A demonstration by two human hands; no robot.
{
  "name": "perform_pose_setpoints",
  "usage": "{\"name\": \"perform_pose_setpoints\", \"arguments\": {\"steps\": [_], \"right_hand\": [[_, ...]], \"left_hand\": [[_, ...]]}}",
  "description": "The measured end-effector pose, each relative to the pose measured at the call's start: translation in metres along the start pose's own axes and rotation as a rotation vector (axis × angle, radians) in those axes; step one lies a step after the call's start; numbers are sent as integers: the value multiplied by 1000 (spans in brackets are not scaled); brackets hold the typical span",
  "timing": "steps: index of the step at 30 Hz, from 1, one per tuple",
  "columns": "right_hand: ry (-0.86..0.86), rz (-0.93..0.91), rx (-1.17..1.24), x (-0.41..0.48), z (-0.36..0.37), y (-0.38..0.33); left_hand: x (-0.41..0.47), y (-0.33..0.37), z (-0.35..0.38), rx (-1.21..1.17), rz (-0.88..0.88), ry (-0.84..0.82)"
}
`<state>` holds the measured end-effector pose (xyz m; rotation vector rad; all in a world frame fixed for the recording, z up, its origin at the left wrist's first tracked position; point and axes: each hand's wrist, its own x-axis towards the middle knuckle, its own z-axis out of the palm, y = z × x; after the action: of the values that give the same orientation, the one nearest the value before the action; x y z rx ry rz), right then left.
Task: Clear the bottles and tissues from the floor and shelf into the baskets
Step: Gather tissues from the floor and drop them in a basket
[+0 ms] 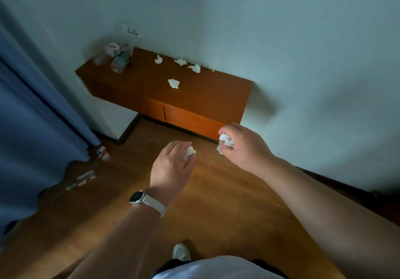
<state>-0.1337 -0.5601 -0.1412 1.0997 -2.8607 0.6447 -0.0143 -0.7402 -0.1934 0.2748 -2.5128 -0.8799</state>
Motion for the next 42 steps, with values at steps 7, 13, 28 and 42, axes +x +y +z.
{"name": "perform_pose_setpoints", "arguments": {"steps": [7,13,28,42], "right_hand": [[178,253,19,-119,-84,82],[303,508,-37,-263,-161,167],[622,1132,-141,-583,-248,270],[721,1580,-157,-724,-280,333]], "left_hand": [[2,124,66,-116,173,-145],[-21,262,154,-219,328,-382],[-160,561,310,-413,891,-788],[-247,714,479,-519,1206,-1146]]}}
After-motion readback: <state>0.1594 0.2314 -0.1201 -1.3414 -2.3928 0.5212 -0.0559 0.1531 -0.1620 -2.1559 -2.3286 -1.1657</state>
